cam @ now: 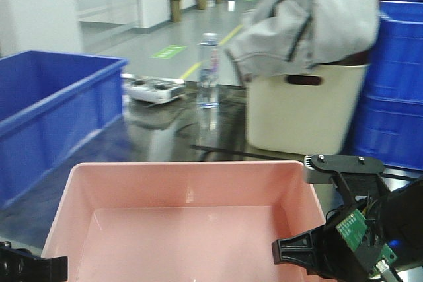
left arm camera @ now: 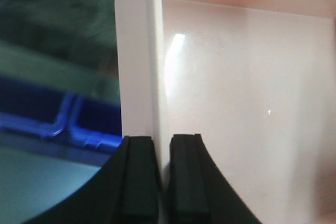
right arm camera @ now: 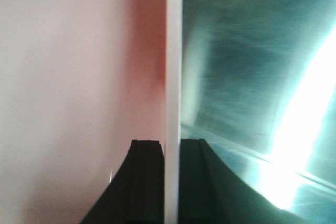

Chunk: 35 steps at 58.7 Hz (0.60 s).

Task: Grab pink bin and stack on right shelf
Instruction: 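Carry the bin with both grippers toward the steel table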

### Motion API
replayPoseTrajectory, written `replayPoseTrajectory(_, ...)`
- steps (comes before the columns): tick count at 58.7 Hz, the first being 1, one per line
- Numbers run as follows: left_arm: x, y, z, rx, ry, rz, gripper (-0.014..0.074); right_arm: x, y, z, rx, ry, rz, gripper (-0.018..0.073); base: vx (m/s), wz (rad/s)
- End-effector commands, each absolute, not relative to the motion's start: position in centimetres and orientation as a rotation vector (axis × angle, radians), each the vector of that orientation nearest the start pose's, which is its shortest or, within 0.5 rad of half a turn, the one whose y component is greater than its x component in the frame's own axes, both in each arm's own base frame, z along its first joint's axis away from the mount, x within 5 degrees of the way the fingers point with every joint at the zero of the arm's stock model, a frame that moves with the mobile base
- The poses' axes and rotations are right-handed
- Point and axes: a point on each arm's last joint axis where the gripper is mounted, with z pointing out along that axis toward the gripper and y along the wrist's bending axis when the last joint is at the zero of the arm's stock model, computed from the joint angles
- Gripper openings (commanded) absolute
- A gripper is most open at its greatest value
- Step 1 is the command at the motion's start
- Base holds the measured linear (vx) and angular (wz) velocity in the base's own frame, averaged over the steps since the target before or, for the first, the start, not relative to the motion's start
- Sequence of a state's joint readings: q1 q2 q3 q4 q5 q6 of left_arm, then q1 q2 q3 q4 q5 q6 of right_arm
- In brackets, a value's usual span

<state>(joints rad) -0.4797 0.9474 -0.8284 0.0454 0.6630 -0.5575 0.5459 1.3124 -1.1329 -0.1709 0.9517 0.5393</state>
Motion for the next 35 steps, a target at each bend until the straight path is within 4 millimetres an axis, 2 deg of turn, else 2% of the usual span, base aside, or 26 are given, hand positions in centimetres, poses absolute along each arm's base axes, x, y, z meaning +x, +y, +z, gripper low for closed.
replayPoseTrajectory(1, 16.92, -8.32, 34.97, -0.036, 2.185, -0.512, 0.0115, 23.26, 11.68, 34.58, -0.119, 2.495, 0.117, 0.0011, 0.2, -0.74)
replayPoseTrajectory(21, 16.92, -8.32, 34.97, -0.036, 2.185, -0.512, 0.0115, 23.26, 11.68, 34.57, -0.118, 2.495, 0.118, 0.0011, 0.18, -0.66)
replayPoseTrajectory(35, 16.92, -8.32, 34.97, -0.036, 2.185, -0.512, 0.0115, 23.27, 11.7, 34.59, -0.119, 2.493, 0.119, 0.0011, 0.16, -0.3)
